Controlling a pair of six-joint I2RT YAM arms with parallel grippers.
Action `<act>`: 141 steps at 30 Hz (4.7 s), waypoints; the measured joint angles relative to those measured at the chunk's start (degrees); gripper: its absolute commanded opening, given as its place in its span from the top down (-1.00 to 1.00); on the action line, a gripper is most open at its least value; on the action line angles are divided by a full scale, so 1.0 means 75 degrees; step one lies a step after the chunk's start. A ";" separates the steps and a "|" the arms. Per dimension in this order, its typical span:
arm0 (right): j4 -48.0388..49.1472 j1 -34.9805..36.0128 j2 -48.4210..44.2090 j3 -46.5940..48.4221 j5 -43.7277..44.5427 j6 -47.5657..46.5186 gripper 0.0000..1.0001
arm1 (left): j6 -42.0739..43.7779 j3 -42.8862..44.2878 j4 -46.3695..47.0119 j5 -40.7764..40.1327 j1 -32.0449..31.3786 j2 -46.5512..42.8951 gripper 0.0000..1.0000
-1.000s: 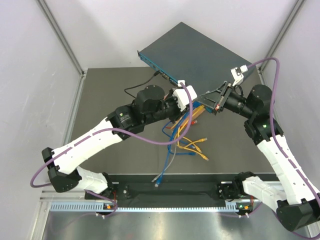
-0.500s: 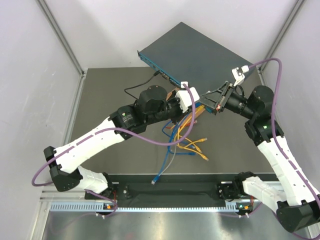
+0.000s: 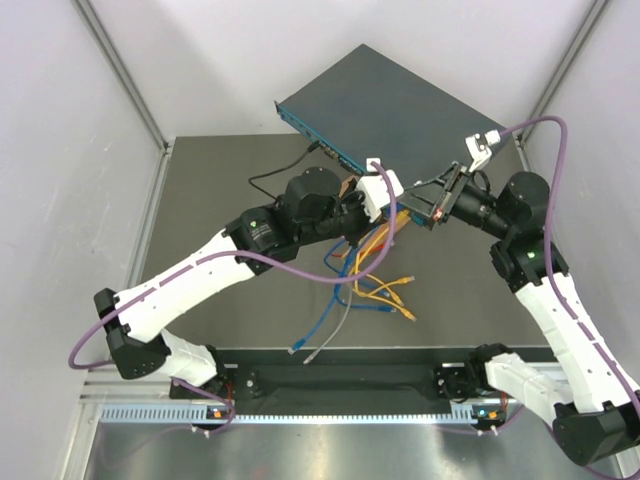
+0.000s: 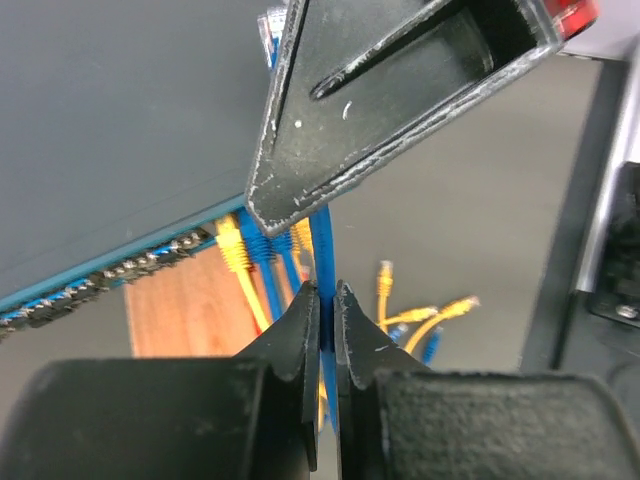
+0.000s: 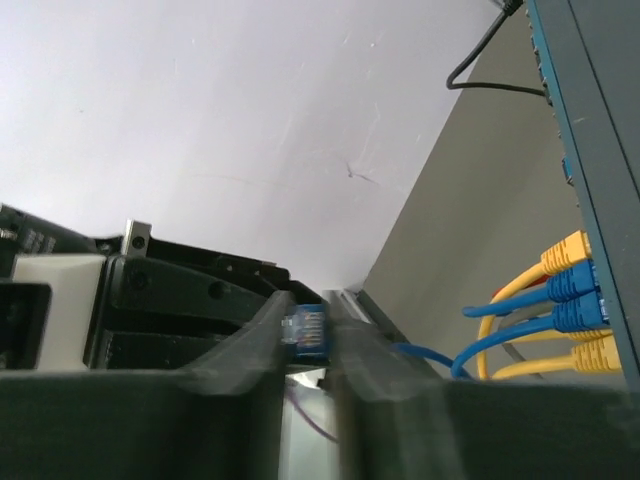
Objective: Insert the plug into the switch port
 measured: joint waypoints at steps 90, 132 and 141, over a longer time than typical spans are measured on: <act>0.3963 -0.0796 0.1236 -0.0571 -0.1504 0.3276 1.00 | -0.0600 -0.3576 0.5523 0.0694 0.0810 -0.2145 0.01; 0.2722 -0.1816 0.0950 -0.0414 -0.1667 0.1804 -0.92 | -0.1594 -0.1542 0.1883 0.0976 0.0778 -0.1396 1.00; -0.1005 -0.3538 0.0256 0.1285 -0.0930 -0.1865 -0.99 | -0.2597 -0.0723 -0.0560 0.0866 0.0734 -0.0901 1.00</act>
